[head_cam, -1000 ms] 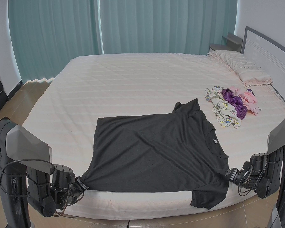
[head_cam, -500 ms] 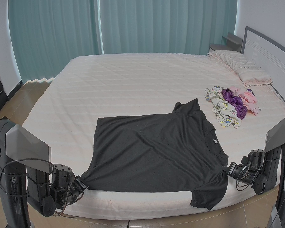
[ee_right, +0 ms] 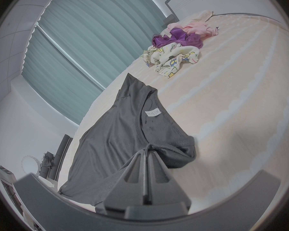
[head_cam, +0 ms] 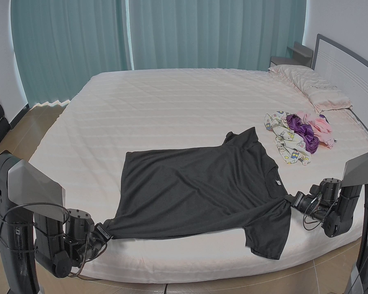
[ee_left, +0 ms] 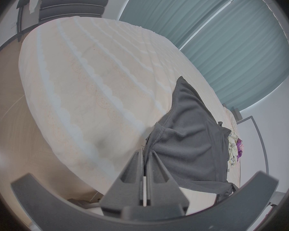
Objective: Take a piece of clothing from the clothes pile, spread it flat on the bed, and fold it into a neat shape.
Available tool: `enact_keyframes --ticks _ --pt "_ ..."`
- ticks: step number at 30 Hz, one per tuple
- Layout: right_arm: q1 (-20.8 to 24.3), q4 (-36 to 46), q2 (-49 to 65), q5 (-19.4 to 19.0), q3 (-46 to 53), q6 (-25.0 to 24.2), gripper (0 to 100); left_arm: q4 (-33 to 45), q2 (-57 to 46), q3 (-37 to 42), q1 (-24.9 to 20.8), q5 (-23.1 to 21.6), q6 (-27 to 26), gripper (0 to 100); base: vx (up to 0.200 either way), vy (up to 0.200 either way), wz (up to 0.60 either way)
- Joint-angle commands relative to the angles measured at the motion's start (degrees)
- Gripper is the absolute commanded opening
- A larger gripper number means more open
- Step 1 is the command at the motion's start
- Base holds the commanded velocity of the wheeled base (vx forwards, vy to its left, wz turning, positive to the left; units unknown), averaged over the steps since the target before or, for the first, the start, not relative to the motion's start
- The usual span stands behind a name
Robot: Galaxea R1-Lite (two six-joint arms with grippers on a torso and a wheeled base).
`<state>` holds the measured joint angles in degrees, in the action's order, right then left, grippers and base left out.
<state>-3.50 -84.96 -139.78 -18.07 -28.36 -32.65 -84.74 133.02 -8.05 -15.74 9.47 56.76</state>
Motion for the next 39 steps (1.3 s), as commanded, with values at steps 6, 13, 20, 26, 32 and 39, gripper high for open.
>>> enact_keyframes --ticks 6,13,20,26,32,39 --pt "0.3 7.0 -0.3 -0.4 -7.4 1.4 100 -0.5 1.8 -1.2 0.1 0.0 0.0 0 0.0 0.0 0.0" --pt "-1.9 7.1 0.6 -0.1 -6.4 1.4 100 -0.5 2.1 -1.2 0.1 -0.1 0.1 0 0.0 0.0 0.0" --pt "-3.6 6.1 6.5 -0.5 4.7 -2.2 100 -0.5 2.2 -1.2 0.1 -0.1 0.1 0 0.0 0.0 0.0" --pt "-0.5 0.9 7.6 -2.3 18.3 -6.6 100 -0.5 2.2 -1.1 0.1 -0.1 0.2 0 0.0 0.0 0.0" --pt "3.3 -5.0 2.9 -2.4 27.6 -5.5 100 -0.5 2.1 -1.0 0.2 -0.1 0.2 0 0.0 0.0 0.0" --pt "7.5 -4.8 2.9 -0.1 28.4 -4.6 100 -0.5 2.1 -1.0 0.2 -0.1 0.2 0 0.0 0.0 0.0"
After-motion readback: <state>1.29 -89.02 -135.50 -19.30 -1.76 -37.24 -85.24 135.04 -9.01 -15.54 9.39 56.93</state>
